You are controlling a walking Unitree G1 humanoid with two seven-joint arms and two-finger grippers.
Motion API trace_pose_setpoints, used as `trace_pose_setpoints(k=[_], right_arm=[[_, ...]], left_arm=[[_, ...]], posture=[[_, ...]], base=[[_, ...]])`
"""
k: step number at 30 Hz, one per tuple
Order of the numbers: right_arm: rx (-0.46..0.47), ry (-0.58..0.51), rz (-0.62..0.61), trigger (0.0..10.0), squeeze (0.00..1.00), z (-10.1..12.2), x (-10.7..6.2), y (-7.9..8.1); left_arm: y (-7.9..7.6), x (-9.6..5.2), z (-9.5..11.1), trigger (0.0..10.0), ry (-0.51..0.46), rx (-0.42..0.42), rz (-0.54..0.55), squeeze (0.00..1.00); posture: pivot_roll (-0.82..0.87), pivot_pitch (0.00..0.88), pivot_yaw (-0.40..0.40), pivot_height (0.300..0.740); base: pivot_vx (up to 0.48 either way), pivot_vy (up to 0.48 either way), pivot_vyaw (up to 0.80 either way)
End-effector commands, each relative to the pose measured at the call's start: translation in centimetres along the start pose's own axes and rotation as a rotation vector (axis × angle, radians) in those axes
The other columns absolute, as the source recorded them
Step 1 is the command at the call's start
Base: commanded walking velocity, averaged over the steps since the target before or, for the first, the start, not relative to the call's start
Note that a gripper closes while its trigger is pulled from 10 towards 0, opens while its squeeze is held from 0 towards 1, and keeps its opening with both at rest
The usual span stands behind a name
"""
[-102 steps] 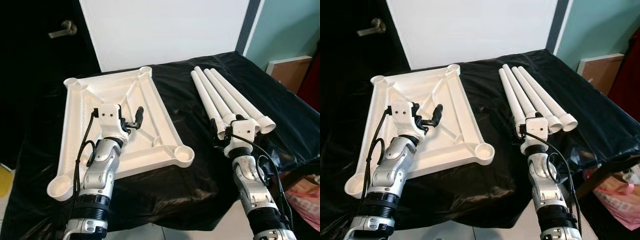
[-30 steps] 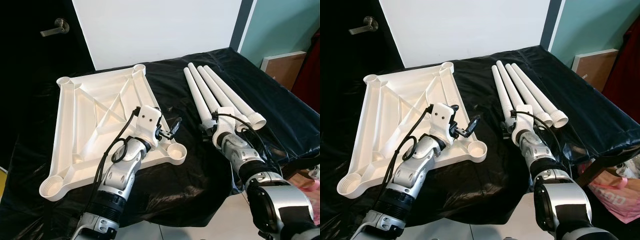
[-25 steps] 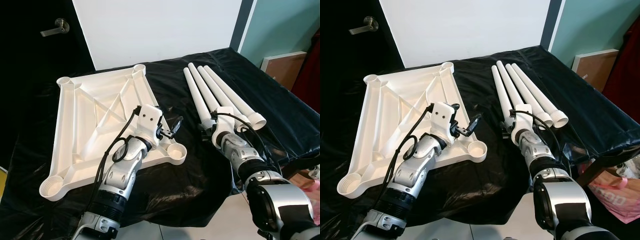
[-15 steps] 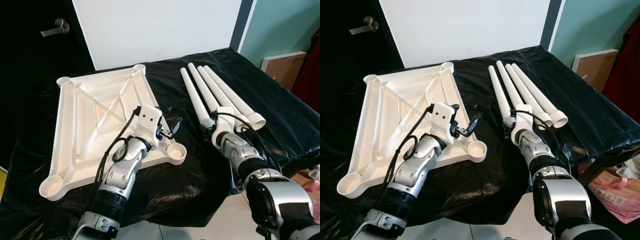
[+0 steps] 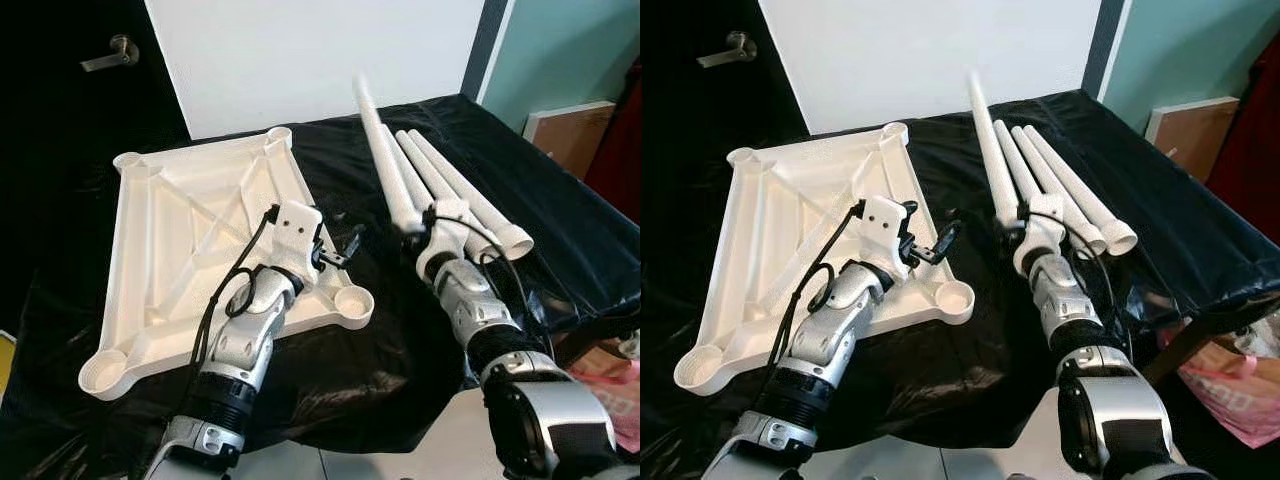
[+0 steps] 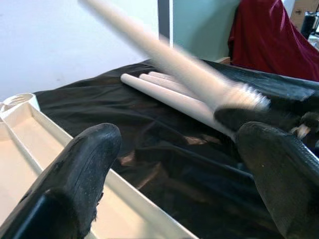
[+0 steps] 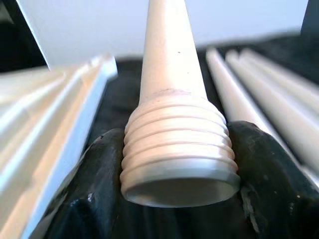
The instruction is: Building children table
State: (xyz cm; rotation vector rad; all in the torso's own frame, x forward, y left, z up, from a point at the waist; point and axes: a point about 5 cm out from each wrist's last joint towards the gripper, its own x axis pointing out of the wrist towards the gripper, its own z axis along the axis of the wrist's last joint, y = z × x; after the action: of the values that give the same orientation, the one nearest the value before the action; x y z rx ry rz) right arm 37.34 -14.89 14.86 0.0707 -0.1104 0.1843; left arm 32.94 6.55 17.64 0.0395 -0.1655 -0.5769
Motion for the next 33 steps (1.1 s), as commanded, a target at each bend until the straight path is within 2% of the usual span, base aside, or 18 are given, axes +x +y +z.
trace_pose_setpoints(k=[1,4,6,7,8,9,11,14,17,18,19,20,21,24,26,27,29,33], right_arm=[[-0.009,-0.062,0.004,10.0,0.00,0.4,-0.5,0.3],[-0.016,-0.144,-0.008,10.0,0.00,0.6,-1.8,0.3],[-0.017,-0.160,-0.004,10.0,0.00,0.6,-2.2,0.4],[-0.024,-0.173,0.001,10.0,0.00,0.6,-2.5,0.5],[-0.024,-0.173,0.001,10.0,0.00,0.6,-2.5,0.5],[-0.025,-0.185,0.017,10.0,0.00,0.4,-2.9,0.6],[-0.026,-0.196,0.034,10.0,0.00,0.2,-3.3,0.8],[-0.034,-0.203,0.061,10.0,0.00,0.2,-3.6,1.0],[-0.043,-0.211,0.183,10.0,0.00,-0.1,-4.9,2.1],[-0.045,-0.212,0.205,10.0,0.00,-0.2,-5.1,2.3],[-0.049,-0.207,0.237,10.0,0.00,-0.3,-5.4,2.6],[-0.049,-0.207,0.237,10.0,0.00,-0.3,-5.4,2.6],[-0.057,-0.205,0.262,10.0,0.00,-0.4,-5.6,2.8],[-0.073,-0.204,0.295,10.0,0.00,-0.4,-6.1,3.3],[-0.084,-0.204,0.318,10.0,0.00,-0.5,-6.4,3.7],[-0.109,-0.208,0.362,10.0,0.00,-0.6,-6.8,4.5],[-0.122,-0.211,0.381,10.0,0.00,-0.7,-7.0,4.9],[-0.138,-0.204,0.410,10.0,0.00,-1.0,-7.3,5.4]], left_arm=[[0.7,0.3,0.3,10.0,-0.008,-0.020,0.009,0.00],[1.5,1.2,1.5,10.0,-0.048,-0.113,0.004,0.00],[1.5,1.4,1.8,10.0,-0.060,-0.145,-0.012,0.00],[1.4,1.6,2.0,10.0,-0.072,-0.185,-0.031,0.51],[1.4,1.6,2.0,10.0,-0.072,-0.185,-0.031,0.51],[1.4,1.8,2.2,10.0,-0.083,-0.226,-0.050,1.00],[1.4,2.1,2.7,10.0,-0.107,-0.288,-0.084,1.00],[1.0,2.3,3.1,10.0,-0.119,-0.314,-0.139,1.00],[-0.8,2.9,4.8,10.0,-0.170,-0.473,-0.331,1.00],[-1.1,3.0,5.0,10.0,-0.174,-0.506,-0.358,1.00],[-1.5,3.2,5.0,10.0,-0.163,-0.504,-0.383,0.81],[-1.5,3.2,5.0,10.0,-0.163,-0.504,-0.383,0.81],[-1.8,3.3,5.0,10.0,-0.150,-0.509,-0.400,0.00],[-2.2,3.6,4.9,10.0,-0.134,-0.560,-0.425,0.00],[-2.3,3.8,4.9,10.0,-0.124,-0.561,-0.440,0.00],[-2.5,4.1,4.5,10.0,-0.082,-0.531,-0.440,0.00],[-2.5,4.3,4.2,10.0,-0.051,-0.508,-0.434,0.00],[-2.0,4.6,4.2,10.0,-0.041,-0.504,-0.389,0.00]], posture=[[-0.18,0.000,0.012,0.740],[-0.19,0.000,0.017,0.740],[-0.19,0.000,0.017,0.740],[-0.19,0.000,0.021,0.740],[-0.19,0.000,0.021,0.740],[-0.19,0.000,0.022,0.740],[-0.20,0.000,0.025,0.740],[-0.20,0.000,0.028,0.740],[-0.22,0.000,0.038,0.740],[-0.22,0.000,0.039,0.740],[-0.22,0.000,0.041,0.740],[-0.22,0.000,0.041,0.740],[-0.22,0.000,0.041,0.740],[-0.23,0.000,0.043,0.740],[-0.23,0.000,0.047,0.740],[-0.23,0.000,0.049,0.740],[-0.23,0.000,0.049,0.740],[-0.23,0.000,0.050,0.740]], base=[[0.000,0.000,0.00],[0.000,0.000,0.00],[0.000,0.000,0.00],[0.000,0.000,0.00],[0.000,0.000,0.00],[0.000,0.000,0.00],[0.000,0.000,0.00],[0.000,0.000,0.00],[0.000,0.000,0.00],[0.000,0.000,0.00],[0.000,0.000,0.00],[0.000,0.000,0.00],[0.000,0.000,0.00],[0.000,0.000,0.00],[0.000,0.000,0.00],[0.000,0.000,0.00],[0.000,0.000,0.00],[0.000,0.000,0.00]])
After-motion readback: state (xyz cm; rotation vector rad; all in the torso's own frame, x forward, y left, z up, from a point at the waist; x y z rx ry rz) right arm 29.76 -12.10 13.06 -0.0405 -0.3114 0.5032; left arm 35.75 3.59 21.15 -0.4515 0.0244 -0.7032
